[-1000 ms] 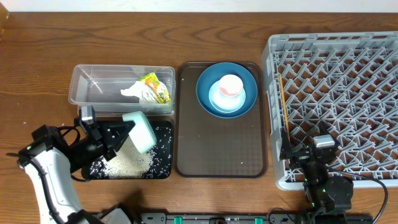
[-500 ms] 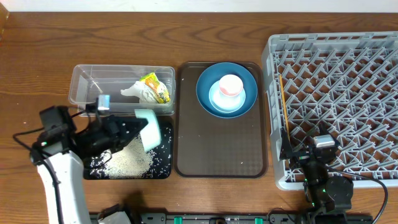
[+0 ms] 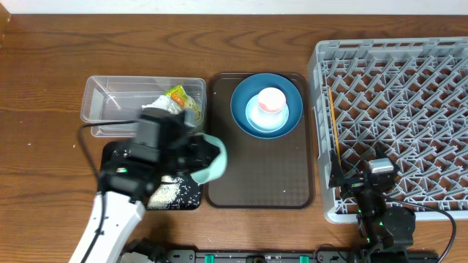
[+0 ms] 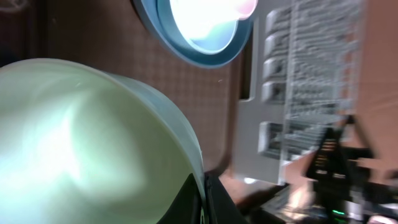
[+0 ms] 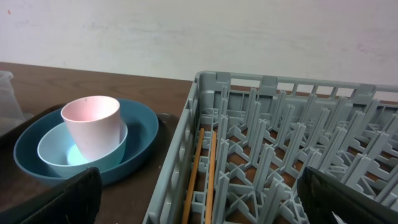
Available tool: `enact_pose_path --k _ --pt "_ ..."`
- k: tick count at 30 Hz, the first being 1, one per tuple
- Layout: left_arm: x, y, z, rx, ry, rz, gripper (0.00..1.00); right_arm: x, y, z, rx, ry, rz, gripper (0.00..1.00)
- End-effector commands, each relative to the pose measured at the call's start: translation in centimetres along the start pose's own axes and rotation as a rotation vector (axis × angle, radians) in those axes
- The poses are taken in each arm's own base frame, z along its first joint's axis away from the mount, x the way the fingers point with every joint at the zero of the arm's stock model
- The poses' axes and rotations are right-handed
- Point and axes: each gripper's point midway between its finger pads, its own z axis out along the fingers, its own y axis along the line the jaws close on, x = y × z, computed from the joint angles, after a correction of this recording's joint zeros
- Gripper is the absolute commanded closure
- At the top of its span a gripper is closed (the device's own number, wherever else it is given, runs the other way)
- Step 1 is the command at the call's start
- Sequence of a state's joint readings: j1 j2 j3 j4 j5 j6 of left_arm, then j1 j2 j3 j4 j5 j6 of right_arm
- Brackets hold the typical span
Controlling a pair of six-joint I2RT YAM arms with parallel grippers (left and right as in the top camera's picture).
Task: Sort waste into correct bins and load items into the dishwasher rack
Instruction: 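Carry the empty mint bowl back and set it on the brown tray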
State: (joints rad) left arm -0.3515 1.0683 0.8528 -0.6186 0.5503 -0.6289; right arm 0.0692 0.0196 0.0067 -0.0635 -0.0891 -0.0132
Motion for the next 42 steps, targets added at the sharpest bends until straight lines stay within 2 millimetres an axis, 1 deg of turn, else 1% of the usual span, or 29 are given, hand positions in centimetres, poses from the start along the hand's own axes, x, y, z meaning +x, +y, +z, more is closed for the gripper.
enact_pose_path --k 1,5,8,10,12,16,22,23,24,25,28,29,31,32,36,39,42 --pt "-0.6 0.2 2.0 -0.158 -0.095 0.027 0.94 0.2 0.3 0.0 -0.011 0.005 -0.011 0.01" --pt "1.6 -1.7 6.0 -0.158 -0.033 0.132 0.94 0.1 0.3 0.0 -0.011 0.005 -0.011 0.01" --pt "2.9 -2.4 8.9 -0.153 0.015 0.178 0.94 0.2 0.3 0.0 -0.011 0.005 -0.011 0.01" --pt "3.3 -2.0 10.4 -0.165 0.035 0.183 0.94 0.2 0.3 0.0 -0.011 0.005 -0.011 0.01" --pt "3.6 -1.2 11.7 -0.192 0.059 0.177 0.94 0.2 0.3 0.0 -0.011 0.005 -0.011 0.01" --pt "3.9 -0.1 13.0 -0.223 0.083 0.169 0.93 0.2 0.3 0.0 -0.011 0.005 -0.011 0.01" --pt "4.0 0.3 13.4 -0.233 0.091 0.170 0.92 0.2 0.3 0.0 -0.011 0.005 -0.011 0.01" --pt "4.0 0.3 13.4 -0.233 0.092 0.170 0.87 0.2 0.3 0.0 -0.011 0.005 -0.011 0.01" --pt "4.0 0.3 13.4 -0.234 0.092 0.170 0.84 0.2 0.3 0.0 -0.011 0.005 -0.011 0.01" --pt "4.0 0.3 13.4 -0.236 0.094 0.169 0.83 0.2 0.3 0.0 -0.011 0.005 -0.011 0.01" --pt "4.1 0.5 13.3 -0.241 0.099 0.174 0.83 0.1 0.3 0.0 -0.011 0.005 -0.011 0.01" --pt "4.1 0.5 13.3 -0.241 0.100 0.183 0.78 0.2 0.3 0.0 -0.011 0.005 -0.011 0.01" --pt "4.1 0.5 13.3 -0.240 0.101 0.191 0.72 0.2 0.3 0.0 -0.011 0.005 -0.011 0.01" --pt "4.1 0.5 13.3 -0.240 0.101 0.191 0.71 0.2 0.3 0.0 -0.011 0.005 -0.011 0.01" --pt "4.3 0.6 13.3 -0.244 0.110 0.189 0.70 0.2 0.2 0.0 -0.007 0.005 -0.013 0.01" --pt "4.6 0.8 13.1 -0.249 0.128 0.220 0.71 0.2 -0.4 0.0 0.027 0.008 -0.022 0.01" --pt "4.8 0.1 12.7 -0.218 0.138 0.261 0.72 0.2 -0.3 0.0 0.022 0.005 -0.018 0.01"
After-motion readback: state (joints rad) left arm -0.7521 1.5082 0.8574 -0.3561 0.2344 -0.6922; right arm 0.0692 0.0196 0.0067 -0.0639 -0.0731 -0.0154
